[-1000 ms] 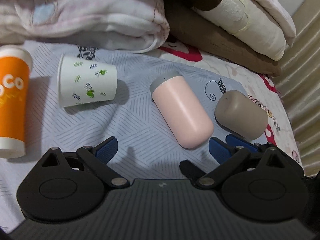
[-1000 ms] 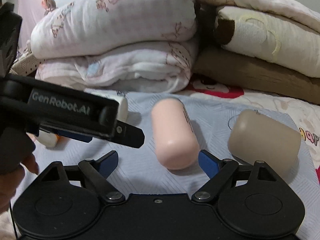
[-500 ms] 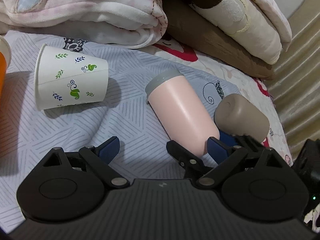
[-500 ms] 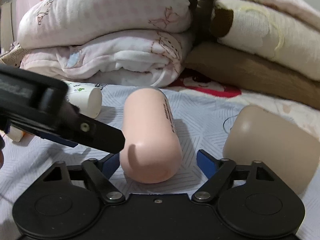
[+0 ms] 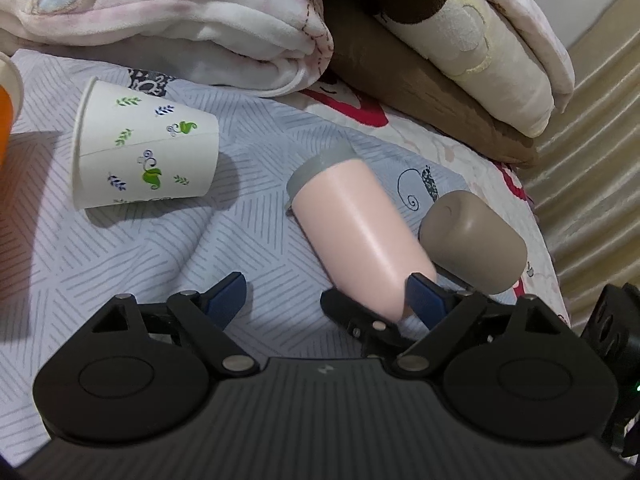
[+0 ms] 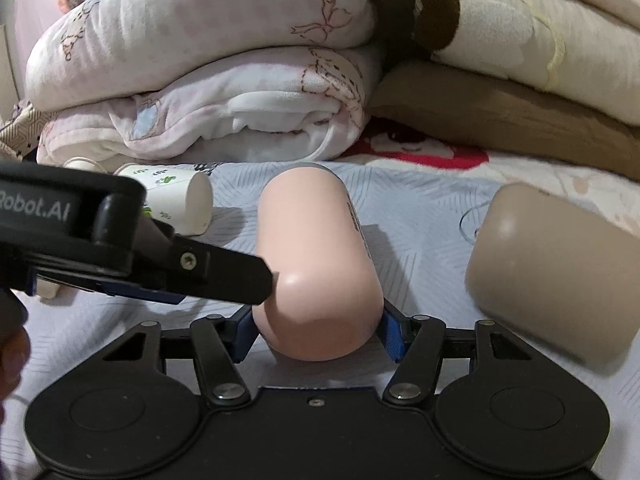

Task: Flip cup upright
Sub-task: 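Close the left gripper on the pink cup's body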

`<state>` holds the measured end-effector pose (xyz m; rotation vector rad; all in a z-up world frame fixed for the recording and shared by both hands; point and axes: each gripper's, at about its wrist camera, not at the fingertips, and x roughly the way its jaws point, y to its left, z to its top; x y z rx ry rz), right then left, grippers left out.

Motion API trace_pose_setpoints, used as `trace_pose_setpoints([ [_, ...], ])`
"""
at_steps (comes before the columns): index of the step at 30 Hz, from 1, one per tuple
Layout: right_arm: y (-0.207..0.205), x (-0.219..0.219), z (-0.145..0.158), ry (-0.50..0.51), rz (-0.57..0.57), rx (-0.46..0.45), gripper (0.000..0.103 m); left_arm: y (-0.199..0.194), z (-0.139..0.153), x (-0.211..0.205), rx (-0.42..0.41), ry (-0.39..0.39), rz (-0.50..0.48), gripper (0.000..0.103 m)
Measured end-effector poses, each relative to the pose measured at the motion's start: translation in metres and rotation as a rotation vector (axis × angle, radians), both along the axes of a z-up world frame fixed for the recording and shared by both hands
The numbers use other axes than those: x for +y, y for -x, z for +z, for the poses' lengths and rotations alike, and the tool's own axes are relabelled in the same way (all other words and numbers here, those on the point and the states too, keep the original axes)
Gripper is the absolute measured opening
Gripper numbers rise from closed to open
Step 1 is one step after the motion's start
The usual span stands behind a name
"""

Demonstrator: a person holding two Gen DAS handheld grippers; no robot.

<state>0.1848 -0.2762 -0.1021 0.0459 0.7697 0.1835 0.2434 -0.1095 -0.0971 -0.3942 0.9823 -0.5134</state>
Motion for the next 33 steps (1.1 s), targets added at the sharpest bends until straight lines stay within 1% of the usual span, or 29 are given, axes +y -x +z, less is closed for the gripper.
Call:
trace_pose_setpoints([
  [4, 0.008, 0.001, 0.002, -0.067, -0.019, 0.043, 0.066, 0.005, 0.006, 0.008, 0.011, 0.028, 0.005, 0.087],
  [8, 0.015, 0.006, 0.006, -0.082, -0.045, 0.068, 0.066, 0.012, 0.009, 0.014, 0.041, 0.041, 0.009, 0.087],
  [12, 0.025, 0.010, 0.012, -0.135, -0.070, 0.103, 0.066, 0.021, 0.013, 0.022, 0.078, 0.072, 0.003, 0.087],
  [13, 0.028, 0.012, 0.013, -0.137, -0.076, 0.112, 0.066, 0.023, 0.015, 0.024, 0.082, 0.069, 0.004, 0.087],
  [15, 0.036, 0.017, 0.015, -0.131, -0.082, 0.123, 0.066, 0.030, 0.018, 0.025, 0.068, 0.033, 0.016, 0.087],
  [16, 0.040, 0.019, 0.016, -0.123, -0.089, 0.128, 0.066, 0.034, 0.019, 0.025, 0.061, 0.030, 0.022, 0.087],
  [18, 0.046, 0.025, 0.015, -0.112, -0.099, 0.152, 0.066, 0.040, 0.015, 0.027, 0.101, 0.052, 0.020, 0.087],
  [20, 0.050, 0.030, 0.012, -0.122, -0.107, 0.190, 0.066, 0.044, 0.012, 0.029, 0.131, 0.069, 0.011, 0.087],
  [23, 0.062, 0.039, 0.013, -0.124, -0.100, 0.228, 0.066, 0.051, 0.011, 0.034, 0.157, 0.056, 0.009, 0.087],
  [26, 0.073, 0.047, 0.018, -0.133, -0.080, 0.244, 0.066, 0.054, 0.012, 0.041, 0.211, 0.051, -0.023, 0.084],
  [29, 0.079, 0.054, 0.020, -0.163, -0.056, 0.299, 0.066, 0.060, 0.018, 0.056, 0.213, 0.029, -0.039, 0.081],
  [32, 0.082, 0.057, 0.019, -0.204, -0.027, 0.343, 0.066, 0.063, 0.017, 0.069, 0.224, 0.038, -0.036, 0.070],
  [33, 0.083, 0.057, 0.020, -0.216, -0.027, 0.354, 0.066, 0.063, 0.013, 0.072, 0.235, 0.048, -0.034, 0.064],
])
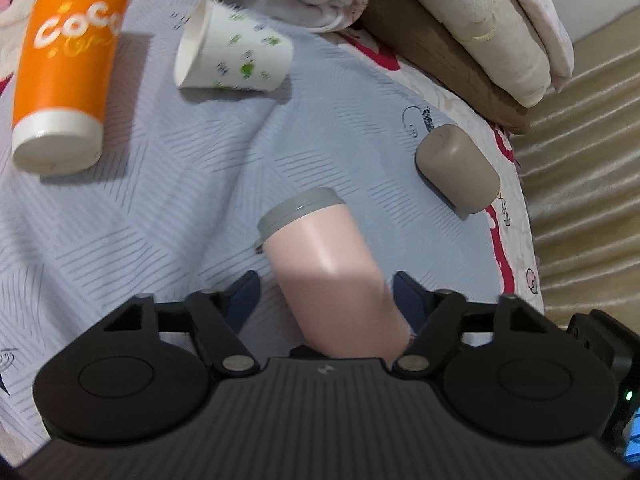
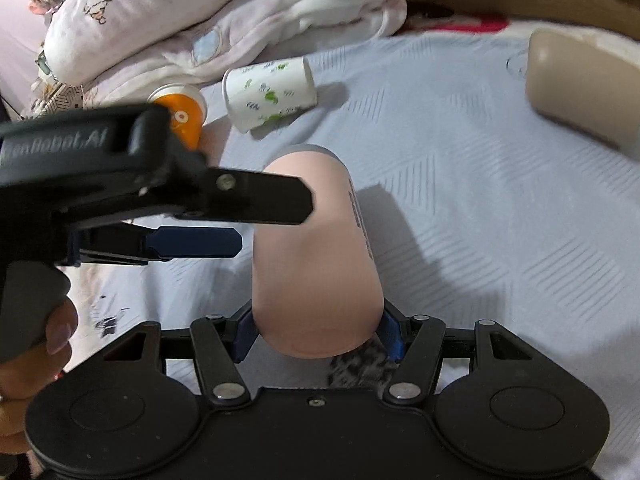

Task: Flip cup upright
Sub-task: 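Close the left gripper on the pink cup's body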

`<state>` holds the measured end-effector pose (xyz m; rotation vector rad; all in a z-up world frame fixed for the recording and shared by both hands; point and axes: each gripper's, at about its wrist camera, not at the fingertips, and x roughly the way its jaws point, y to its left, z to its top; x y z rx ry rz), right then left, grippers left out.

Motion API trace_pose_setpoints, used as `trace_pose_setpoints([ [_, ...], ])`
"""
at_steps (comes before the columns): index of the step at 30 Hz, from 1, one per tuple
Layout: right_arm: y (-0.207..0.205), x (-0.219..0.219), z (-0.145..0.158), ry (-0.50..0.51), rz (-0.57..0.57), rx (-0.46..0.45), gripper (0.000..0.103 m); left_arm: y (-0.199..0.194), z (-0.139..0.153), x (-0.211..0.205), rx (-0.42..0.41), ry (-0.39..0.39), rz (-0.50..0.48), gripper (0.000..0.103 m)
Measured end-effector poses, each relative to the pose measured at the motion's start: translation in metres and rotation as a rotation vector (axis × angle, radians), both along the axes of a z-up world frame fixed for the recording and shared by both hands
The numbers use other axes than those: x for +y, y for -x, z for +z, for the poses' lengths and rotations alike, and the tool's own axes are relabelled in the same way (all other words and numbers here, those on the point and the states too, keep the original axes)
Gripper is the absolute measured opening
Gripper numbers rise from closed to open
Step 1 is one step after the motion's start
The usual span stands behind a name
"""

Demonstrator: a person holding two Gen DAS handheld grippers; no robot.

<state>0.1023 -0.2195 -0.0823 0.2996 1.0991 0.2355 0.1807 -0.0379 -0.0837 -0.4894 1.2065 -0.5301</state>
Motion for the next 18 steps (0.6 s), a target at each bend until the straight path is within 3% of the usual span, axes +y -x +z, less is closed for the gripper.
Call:
trace_pose_setpoints([
  [2, -0.003, -0.002, -0.001, -0.010, 0.007, 0.017, 0.067, -0.001, -0.008, 0.004, 0.017, 0.033, 0.013, 0.057],
  [5, -0.007, -0.007, -0.005, -0.024, 0.048, 0.034, 0.069, -0.005, -0.022, 0.009, 0.047, 0.103, 0.021, 0.055],
  [8, -0.010, -0.008, 0.001, -0.009, 0.121, 0.021, 0.083, -0.009, -0.029, 0.012, 0.077, 0.149, 0.017, 0.054],
  [14, -0.024, -0.018, 0.007, 0.008, 0.176, -0.042, 0.082, -0.019, -0.031, 0.006, 0.063, 0.153, -0.035, 0.057],
  [17, -0.034, -0.024, 0.003, -0.061, 0.197, -0.026, 0.069, -0.024, -0.034, 0.001, 0.063, 0.151, -0.063, 0.060],
  [18, -0.036, -0.025, 0.001, -0.080, 0.200, -0.020, 0.069, -0.026, -0.035, -0.001, 0.064, 0.153, -0.072, 0.061],
])
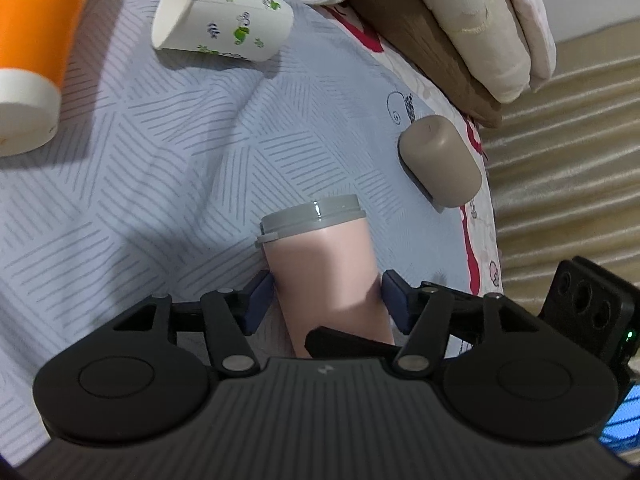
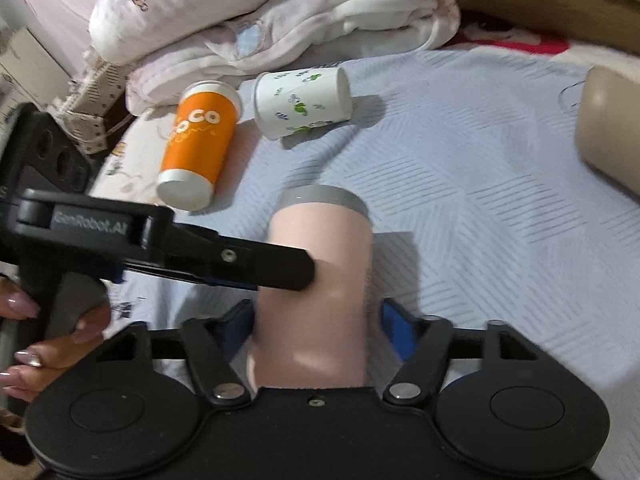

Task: Flip cup upright
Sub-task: 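Close the left gripper on the pink cup's body, then rotate the left gripper to stand the pink cup upright, grey lid up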

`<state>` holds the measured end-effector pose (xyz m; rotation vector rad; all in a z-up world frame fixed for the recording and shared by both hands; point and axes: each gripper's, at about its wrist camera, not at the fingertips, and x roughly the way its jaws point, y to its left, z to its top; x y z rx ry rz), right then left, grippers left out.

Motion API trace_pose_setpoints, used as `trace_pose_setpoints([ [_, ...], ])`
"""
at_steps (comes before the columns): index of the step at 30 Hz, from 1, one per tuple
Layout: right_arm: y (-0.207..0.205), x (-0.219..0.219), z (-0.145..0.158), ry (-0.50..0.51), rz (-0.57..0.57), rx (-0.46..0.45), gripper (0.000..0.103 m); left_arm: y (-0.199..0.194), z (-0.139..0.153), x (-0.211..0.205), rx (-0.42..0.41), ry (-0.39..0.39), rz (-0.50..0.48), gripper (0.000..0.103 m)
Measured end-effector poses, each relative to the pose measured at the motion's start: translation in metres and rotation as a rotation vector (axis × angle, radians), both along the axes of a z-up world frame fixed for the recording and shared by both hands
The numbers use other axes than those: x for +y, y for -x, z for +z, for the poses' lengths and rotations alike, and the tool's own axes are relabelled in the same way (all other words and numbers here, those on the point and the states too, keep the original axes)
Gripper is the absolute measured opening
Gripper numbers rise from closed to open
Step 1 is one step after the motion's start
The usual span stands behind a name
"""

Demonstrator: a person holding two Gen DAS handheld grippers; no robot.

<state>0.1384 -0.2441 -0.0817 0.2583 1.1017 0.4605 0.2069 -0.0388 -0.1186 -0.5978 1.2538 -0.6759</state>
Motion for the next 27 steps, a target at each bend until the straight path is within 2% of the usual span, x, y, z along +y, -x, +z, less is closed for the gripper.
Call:
trace_pose_setpoints([
  [4, -0.001, 0.003, -0.003, 0.010, 0.011, 0.008, 0.069, -0.006, -0.005, -0.007, 0.010, 0.011, -0.020, 0.065],
  [10, 0.003, 0.008, -0.006, 0.065, 0.022, 0.006, 0.069, -0.001, 0.002, -0.021, -0.065, -0.030, -0.047, 0.065],
  [13, 0.007, 0.010, -0.002, 0.098, 0.011, -0.027, 0.068, 0.004, 0.012, -0.025, -0.140, -0.039, -0.068, 0.065],
  [21, 0.015, 0.021, 0.007, 0.200, 0.046, -0.157, 0.068, 0.019, 0.043, -0.037, -0.363, -0.139, -0.144, 0.063],
  [27, 0.018, 0.024, 0.013, 0.227, 0.046, -0.257, 0.068, 0.028, 0.060, -0.037, -0.492, -0.160, -0.139, 0.063],
])
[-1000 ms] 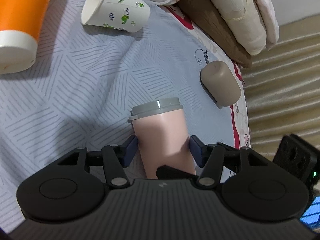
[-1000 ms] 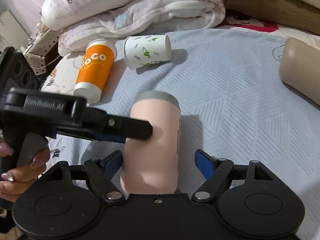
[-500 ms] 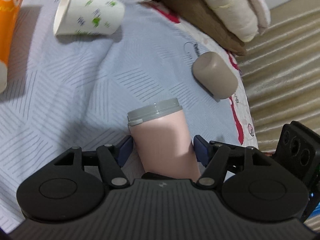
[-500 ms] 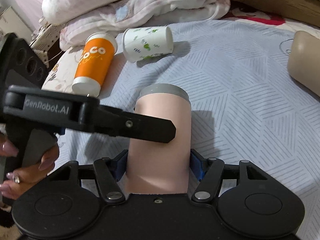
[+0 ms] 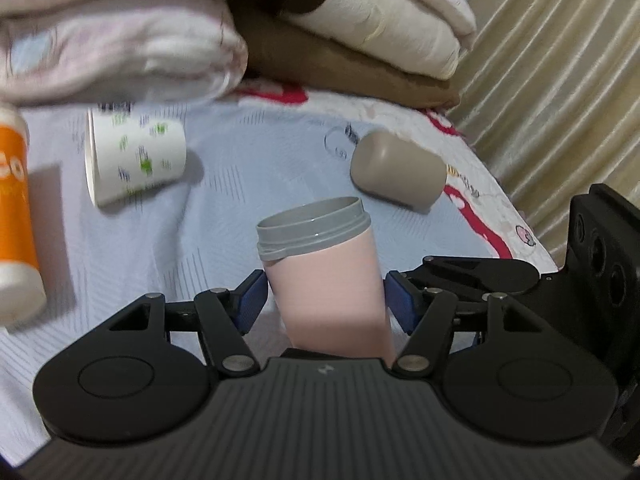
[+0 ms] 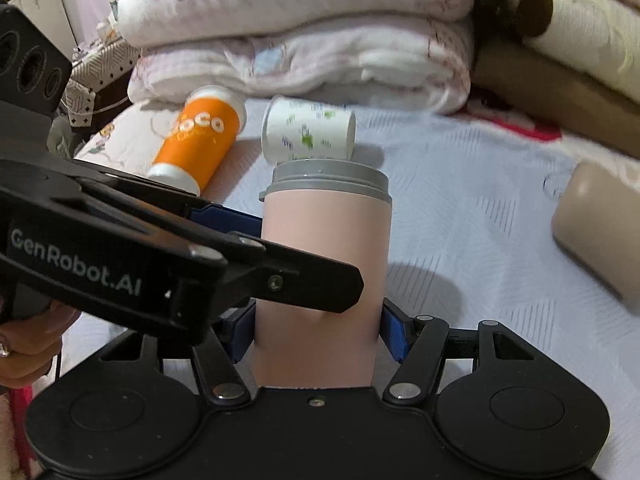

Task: Flip cup upright
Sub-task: 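Rotate the left gripper to stand the pink cup upright, grey lid up, then open the left gripper and lift it away from the upright pink cup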

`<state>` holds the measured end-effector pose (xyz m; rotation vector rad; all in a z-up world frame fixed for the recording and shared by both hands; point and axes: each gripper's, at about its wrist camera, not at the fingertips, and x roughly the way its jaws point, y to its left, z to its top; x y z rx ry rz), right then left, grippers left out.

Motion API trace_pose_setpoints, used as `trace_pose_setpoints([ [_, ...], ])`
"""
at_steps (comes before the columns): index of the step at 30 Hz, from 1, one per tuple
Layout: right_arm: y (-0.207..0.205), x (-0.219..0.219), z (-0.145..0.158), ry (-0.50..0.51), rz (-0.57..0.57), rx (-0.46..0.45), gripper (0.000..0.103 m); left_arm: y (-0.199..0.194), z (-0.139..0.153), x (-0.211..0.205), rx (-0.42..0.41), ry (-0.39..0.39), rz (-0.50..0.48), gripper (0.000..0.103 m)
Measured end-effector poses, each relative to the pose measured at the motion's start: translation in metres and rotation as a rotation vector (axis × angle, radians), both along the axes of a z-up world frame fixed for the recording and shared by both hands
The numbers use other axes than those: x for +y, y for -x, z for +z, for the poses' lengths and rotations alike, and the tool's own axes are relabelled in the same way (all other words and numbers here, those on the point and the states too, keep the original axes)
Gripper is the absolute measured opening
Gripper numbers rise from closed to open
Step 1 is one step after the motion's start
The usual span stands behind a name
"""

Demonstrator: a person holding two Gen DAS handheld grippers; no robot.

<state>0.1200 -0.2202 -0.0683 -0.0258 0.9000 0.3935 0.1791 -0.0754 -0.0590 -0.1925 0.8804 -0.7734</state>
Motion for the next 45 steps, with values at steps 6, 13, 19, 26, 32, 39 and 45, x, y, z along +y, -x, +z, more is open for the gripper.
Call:
trace_pose_setpoints([
  [6, -0.006, 0.009, 0.002, 0.042, -0.019, -0.133, 0.068, 0.001, 0.016, -0.005, -0.156, -0.034, 0.001, 0.059],
  [13, -0.024, 0.004, -0.011, 0.102, 0.009, -0.336, 0.068, -0.001, 0.017, -0.018, -0.263, -0.078, -0.001, 0.059],
  [19, -0.032, -0.004, -0.026, 0.095, 0.000, -0.350, 0.067, -0.002, 0.006, -0.022, -0.277, -0.063, -0.008, 0.059],
  [26, -0.038, -0.007, -0.024, 0.077, -0.007, -0.329, 0.068, -0.002, 0.005, -0.021, -0.270, -0.051, -0.016, 0.061],
  [32, -0.036, -0.011, -0.021, 0.064, -0.024, -0.310, 0.078, -0.005, 0.000, -0.020, -0.201, -0.016, -0.029, 0.071],
  [39, -0.033, -0.018, -0.020, 0.080, -0.056, -0.301, 0.089, -0.006, -0.004, -0.017, -0.179, -0.016, -0.007, 0.071],
  [45, -0.024, -0.023, -0.011, 0.060, -0.068, -0.196, 0.094, 0.003, 0.002, -0.011, -0.150, -0.038, 0.023, 0.078],
])
